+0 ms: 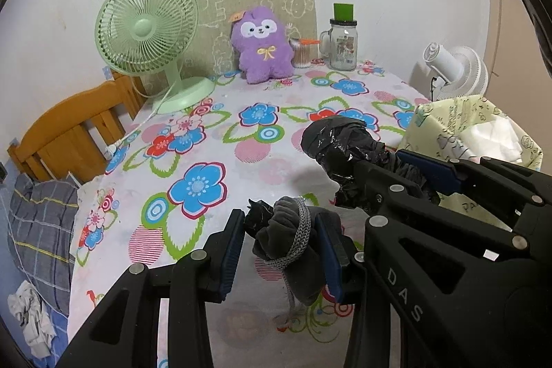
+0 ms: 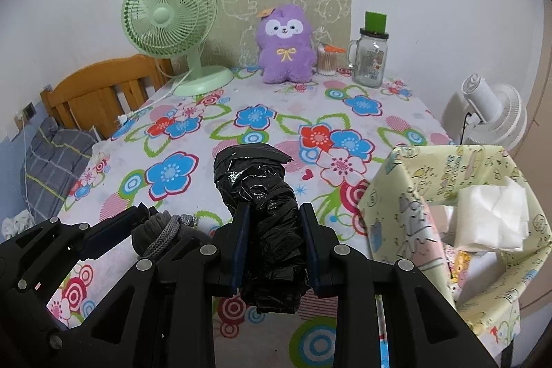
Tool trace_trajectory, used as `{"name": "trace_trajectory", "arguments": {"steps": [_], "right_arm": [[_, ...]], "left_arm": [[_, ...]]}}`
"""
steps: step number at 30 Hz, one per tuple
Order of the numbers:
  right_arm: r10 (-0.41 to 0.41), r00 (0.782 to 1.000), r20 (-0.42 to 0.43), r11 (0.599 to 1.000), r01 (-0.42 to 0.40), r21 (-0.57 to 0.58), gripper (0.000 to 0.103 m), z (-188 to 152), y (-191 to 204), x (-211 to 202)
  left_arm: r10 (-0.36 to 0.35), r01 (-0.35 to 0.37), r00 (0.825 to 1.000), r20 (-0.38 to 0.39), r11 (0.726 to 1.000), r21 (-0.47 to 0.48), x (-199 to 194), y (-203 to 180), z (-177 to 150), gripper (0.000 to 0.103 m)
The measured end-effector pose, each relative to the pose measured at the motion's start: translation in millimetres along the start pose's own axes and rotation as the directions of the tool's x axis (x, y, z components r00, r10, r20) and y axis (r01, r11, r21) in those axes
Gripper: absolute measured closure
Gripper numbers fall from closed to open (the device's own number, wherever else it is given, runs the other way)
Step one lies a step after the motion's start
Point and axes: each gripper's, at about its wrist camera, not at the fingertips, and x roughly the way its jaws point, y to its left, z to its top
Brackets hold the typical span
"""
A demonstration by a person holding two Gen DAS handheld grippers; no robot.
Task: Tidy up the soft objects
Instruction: 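Carry the black item with right tool while left tool carries grey sock to box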
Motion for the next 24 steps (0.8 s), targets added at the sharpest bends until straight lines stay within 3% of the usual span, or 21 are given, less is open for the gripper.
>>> {"name": "trace_trajectory", "arguments": {"steps": [24], "right_arm": [[-0.006, 0.997, 0.073, 1.0, 0.005, 0.013, 0.071, 16, -14, -56]], "left_arm": [[0.002, -0.003, 0.997, 0.071, 1.0, 0.01, -45, -21, 23, 0.06]]}}
